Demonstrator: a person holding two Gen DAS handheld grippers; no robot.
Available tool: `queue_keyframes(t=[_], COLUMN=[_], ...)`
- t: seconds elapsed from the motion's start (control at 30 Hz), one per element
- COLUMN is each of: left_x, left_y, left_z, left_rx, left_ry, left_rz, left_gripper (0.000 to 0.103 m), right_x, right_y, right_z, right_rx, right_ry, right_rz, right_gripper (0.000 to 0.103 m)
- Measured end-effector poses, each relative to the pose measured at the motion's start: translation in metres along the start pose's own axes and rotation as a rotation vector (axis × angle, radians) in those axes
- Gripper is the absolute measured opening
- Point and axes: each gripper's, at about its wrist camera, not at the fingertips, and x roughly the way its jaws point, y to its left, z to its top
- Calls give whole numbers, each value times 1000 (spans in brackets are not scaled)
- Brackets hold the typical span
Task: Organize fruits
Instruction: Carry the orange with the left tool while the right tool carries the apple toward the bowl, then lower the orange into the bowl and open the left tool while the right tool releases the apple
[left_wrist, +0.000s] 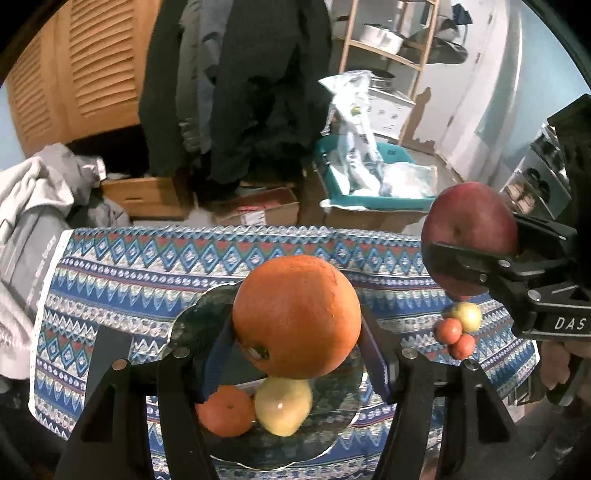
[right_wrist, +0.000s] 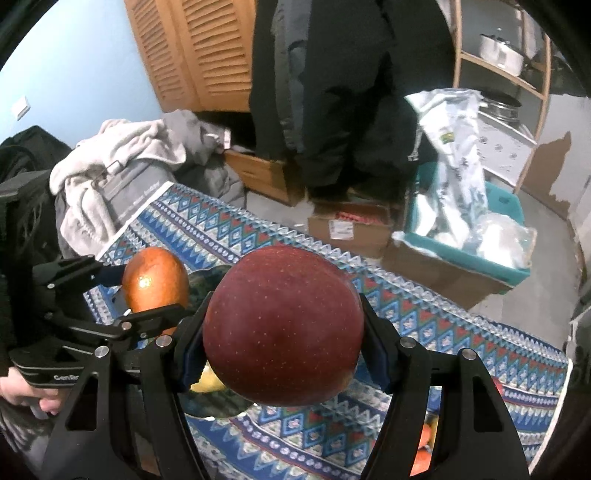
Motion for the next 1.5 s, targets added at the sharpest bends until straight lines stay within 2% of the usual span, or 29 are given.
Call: queue_keyframes(t=[0.33, 0.47, 0.8, 1.2, 1.5], left_x=[30, 42, 77, 102, 104], left_y=[41, 56, 73, 85, 89], left_z=[-15, -22, -41, -59, -60], left_rx=[-62, -95, -134, -164, -186], left_ry=[68, 103, 192, 272, 269], left_rz=[66, 70, 96, 121, 119], left_gripper=[65, 65, 65, 65, 66], right_x=[53, 80, 138, 172, 181], right_y=[18, 22, 26, 29, 27], right_z=[1, -5, -18, -34, -37], right_rx=[1, -1, 29, 24, 46], right_ry=[79, 128, 229, 291, 317], right_rz=[36, 39, 56, 77, 83], right_gripper=[70, 70, 70, 70, 70])
